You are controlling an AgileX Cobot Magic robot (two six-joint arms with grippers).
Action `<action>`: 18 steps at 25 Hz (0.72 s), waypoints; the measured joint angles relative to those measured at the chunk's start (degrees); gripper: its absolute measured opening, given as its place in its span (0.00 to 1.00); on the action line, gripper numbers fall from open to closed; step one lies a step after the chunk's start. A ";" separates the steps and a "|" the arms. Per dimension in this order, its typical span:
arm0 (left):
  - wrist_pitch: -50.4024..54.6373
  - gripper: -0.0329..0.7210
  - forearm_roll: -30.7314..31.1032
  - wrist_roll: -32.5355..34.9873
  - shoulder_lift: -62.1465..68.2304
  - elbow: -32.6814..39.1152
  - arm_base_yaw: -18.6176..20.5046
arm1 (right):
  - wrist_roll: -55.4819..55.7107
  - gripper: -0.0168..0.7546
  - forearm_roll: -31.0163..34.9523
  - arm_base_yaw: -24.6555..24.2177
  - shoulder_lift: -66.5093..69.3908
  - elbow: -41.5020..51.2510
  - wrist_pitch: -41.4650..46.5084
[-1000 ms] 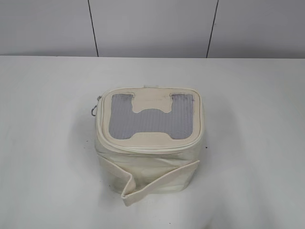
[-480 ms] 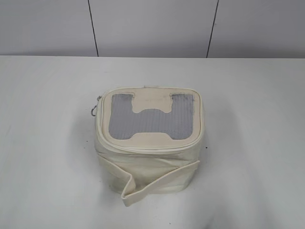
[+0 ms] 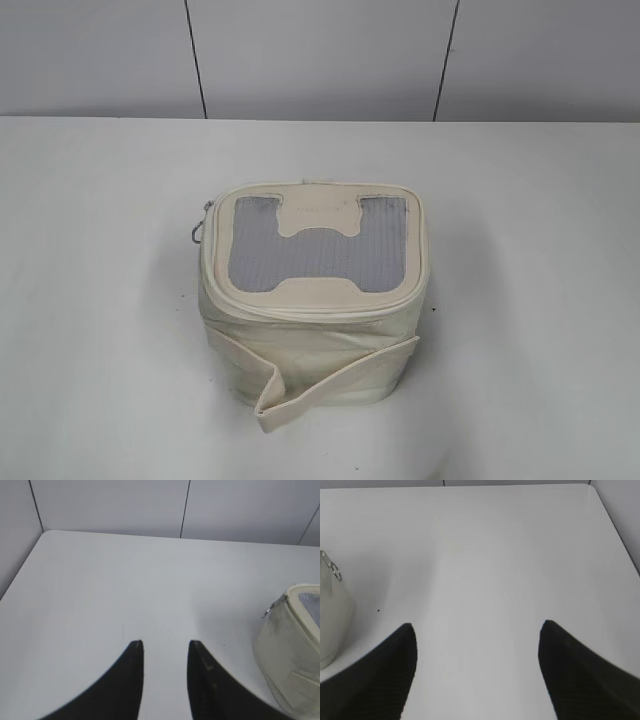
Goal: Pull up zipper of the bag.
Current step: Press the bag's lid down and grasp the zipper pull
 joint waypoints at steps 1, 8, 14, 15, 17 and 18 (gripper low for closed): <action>-1.69 0.36 -0.80 0.71 1.33 0.00 0.00 | -0.14 0.78 0.04 0.49 1.94 0.00 -2.10; -10.53 0.36 -9.84 10.46 14.10 0.00 0.00 | -1.89 0.78 -0.39 9.35 15.66 -3.58 -10.18; -12.45 0.37 -18.22 22.58 25.86 0.00 0.00 | -7.59 0.78 -0.44 15.52 32.83 -11.42 -10.64; -12.50 0.39 -19.37 24.87 27.75 0.00 0.00 | -8.39 0.78 -0.44 15.98 35.34 -12.73 -10.70; -12.87 0.42 -21.05 28.33 31.01 0.00 0.00 | -10.00 0.78 -0.19 16.60 39.94 -16.06 -10.70; -13.19 0.43 -21.66 29.24 32.65 0.00 0.00 | -10.90 0.78 0.11 16.73 42.52 -17.92 -10.70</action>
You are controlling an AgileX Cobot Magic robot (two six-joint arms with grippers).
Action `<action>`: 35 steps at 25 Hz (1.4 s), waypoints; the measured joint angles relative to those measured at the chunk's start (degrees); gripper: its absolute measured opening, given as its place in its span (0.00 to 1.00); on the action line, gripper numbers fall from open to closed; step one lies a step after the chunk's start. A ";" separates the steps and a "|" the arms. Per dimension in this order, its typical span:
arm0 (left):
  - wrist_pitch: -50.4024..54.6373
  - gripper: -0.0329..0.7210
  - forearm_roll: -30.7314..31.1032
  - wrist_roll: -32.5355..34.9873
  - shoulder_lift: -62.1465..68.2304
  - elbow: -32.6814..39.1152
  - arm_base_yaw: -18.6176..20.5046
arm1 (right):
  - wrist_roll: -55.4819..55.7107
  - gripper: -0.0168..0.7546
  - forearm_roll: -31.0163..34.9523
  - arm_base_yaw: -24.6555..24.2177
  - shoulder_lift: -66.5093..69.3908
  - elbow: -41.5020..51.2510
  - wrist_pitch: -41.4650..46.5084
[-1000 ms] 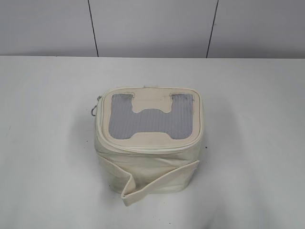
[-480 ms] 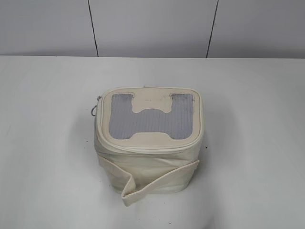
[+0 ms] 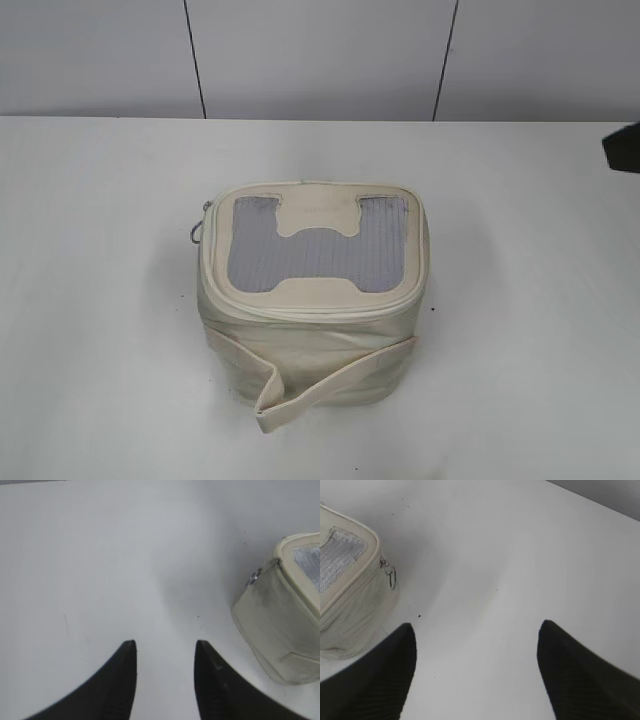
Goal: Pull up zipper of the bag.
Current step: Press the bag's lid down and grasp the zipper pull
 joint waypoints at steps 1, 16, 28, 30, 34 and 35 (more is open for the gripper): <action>-0.41 0.45 -0.40 0.82 1.65 0.00 -0.05 | -1.07 0.78 0.45 0.00 2.60 -1.64 0.14; -2.27 0.47 -5.34 9.19 19.89 -10.26 -0.39 | -21.88 0.78 17.15 0.04 26.12 -25.43 7.72; -2.57 0.47 2.05 9.46 38.59 -21.16 -17.29 | -23.26 0.78 18.84 0.04 28.65 -26.62 9.50; -2.52 0.47 1.32 9.52 40.74 -21.68 -19.55 | -24.82 0.78 20.23 0.04 28.66 -26.62 9.94; -2.25 0.47 -3.25 9.52 43.19 -21.68 -21.34 | -30.66 0.78 25.88 0.04 29.08 -26.68 10.42; -2.32 0.47 -4.43 9.52 43.32 -21.68 -21.40 | -31.93 0.78 27.18 0.06 29.46 -26.98 10.95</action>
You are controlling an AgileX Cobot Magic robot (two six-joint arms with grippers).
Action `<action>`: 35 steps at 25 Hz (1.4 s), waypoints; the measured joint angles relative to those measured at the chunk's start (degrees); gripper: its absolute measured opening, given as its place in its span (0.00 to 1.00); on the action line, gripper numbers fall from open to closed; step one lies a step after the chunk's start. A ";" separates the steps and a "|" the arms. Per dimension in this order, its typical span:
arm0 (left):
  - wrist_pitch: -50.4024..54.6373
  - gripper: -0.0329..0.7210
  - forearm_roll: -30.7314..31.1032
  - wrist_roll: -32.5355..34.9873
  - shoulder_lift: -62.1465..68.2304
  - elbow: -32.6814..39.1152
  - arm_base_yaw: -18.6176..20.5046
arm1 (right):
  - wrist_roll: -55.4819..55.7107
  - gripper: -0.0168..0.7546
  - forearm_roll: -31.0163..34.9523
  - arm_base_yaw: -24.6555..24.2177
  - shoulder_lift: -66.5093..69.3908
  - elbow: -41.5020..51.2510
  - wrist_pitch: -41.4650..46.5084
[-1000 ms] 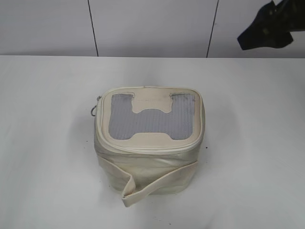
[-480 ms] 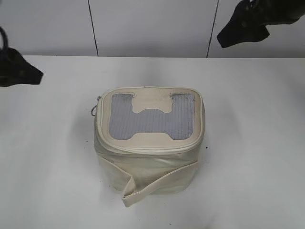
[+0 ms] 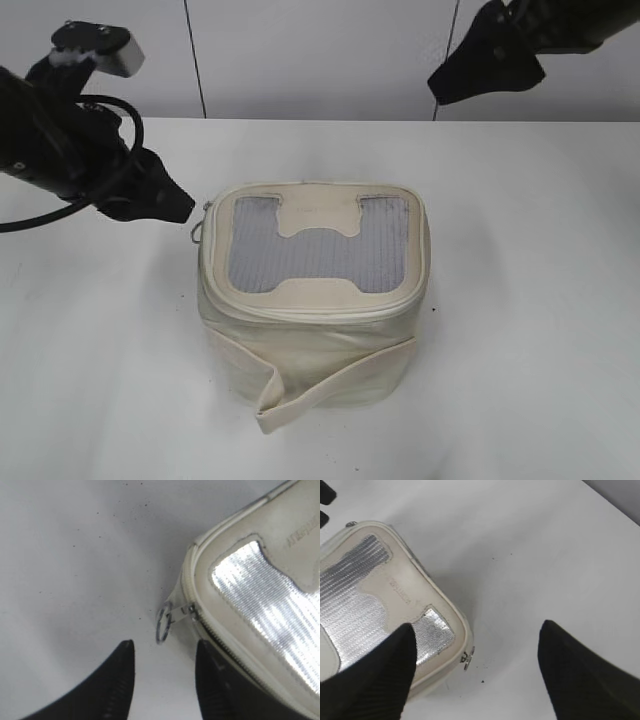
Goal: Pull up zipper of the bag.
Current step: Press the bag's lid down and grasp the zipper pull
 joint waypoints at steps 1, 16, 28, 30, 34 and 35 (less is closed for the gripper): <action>0.00 0.47 -1.05 0.00 0.08 0.00 -0.06 | -0.69 0.78 0.96 0.10 0.46 -0.35 0.60; -3.37 0.47 -10.07 0.00 0.27 0.00 -0.06 | -4.04 0.73 1.82 8.25 11.52 -12.39 6.99; 1.34 0.49 0.66 2.33 8.71 0.00 -0.06 | -4.14 0.62 1.76 8.40 27.13 -31.11 20.56; 1.23 0.50 0.80 2.37 8.96 0.00 -0.06 | -4.14 0.62 1.76 8.78 29.39 -33.31 21.38; 1.57 0.51 0.87 2.37 8.87 0.00 -0.06 | -4.14 0.62 1.87 10.26 33.71 -37.38 21.92; 1.76 0.51 0.87 2.37 8.62 0.00 -0.06 | -4.18 0.62 2.06 10.69 34.56 -37.99 22.03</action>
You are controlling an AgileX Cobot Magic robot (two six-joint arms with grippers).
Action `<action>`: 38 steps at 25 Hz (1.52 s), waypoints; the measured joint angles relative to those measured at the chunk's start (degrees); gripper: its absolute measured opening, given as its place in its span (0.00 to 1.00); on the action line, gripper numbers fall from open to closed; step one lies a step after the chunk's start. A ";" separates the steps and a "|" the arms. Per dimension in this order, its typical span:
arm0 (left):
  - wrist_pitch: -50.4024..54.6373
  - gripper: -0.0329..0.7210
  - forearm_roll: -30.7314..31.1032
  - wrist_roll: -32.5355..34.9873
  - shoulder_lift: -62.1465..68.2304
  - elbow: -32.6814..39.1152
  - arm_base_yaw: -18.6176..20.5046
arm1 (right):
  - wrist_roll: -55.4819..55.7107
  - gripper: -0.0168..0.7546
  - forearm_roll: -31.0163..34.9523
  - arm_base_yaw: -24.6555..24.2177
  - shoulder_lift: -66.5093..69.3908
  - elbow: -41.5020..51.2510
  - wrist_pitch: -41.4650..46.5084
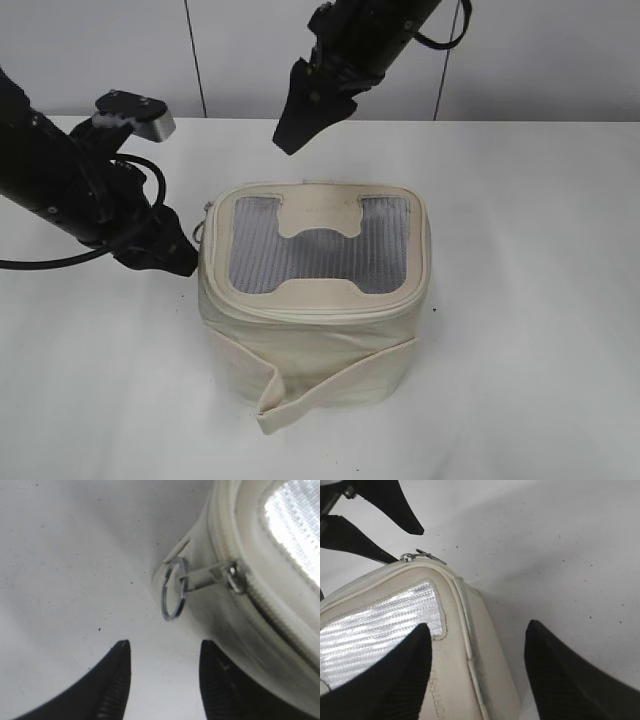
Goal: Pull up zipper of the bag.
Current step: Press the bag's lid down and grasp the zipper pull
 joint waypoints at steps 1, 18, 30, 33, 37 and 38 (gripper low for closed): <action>0.07 0.51 -0.21 0.00 -0.47 0.00 0.00 | -0.15 0.62 0.23 0.41 0.70 -0.43 -0.01; 4.80 0.51 -4.76 0.00 -8.01 0.00 7.91 | -2.38 0.62 4.93 0.99 6.65 -1.47 0.13; 10.76 0.51 -13.00 5.36 -7.12 -0.04 9.71 | -3.56 0.62 5.75 0.99 8.82 -1.66 0.20; 10.97 0.51 -15.44 7.98 -6.28 -0.04 9.71 | -3.56 0.60 6.12 0.99 9.41 -1.66 0.20; 11.06 0.53 -17.19 10.17 -4.58 -0.11 9.71 | -3.56 0.45 6.73 0.99 9.56 -1.84 0.87; 10.91 0.53 -17.40 10.43 -4.15 -0.11 9.71 | -3.56 0.39 6.93 1.01 9.56 -1.84 1.10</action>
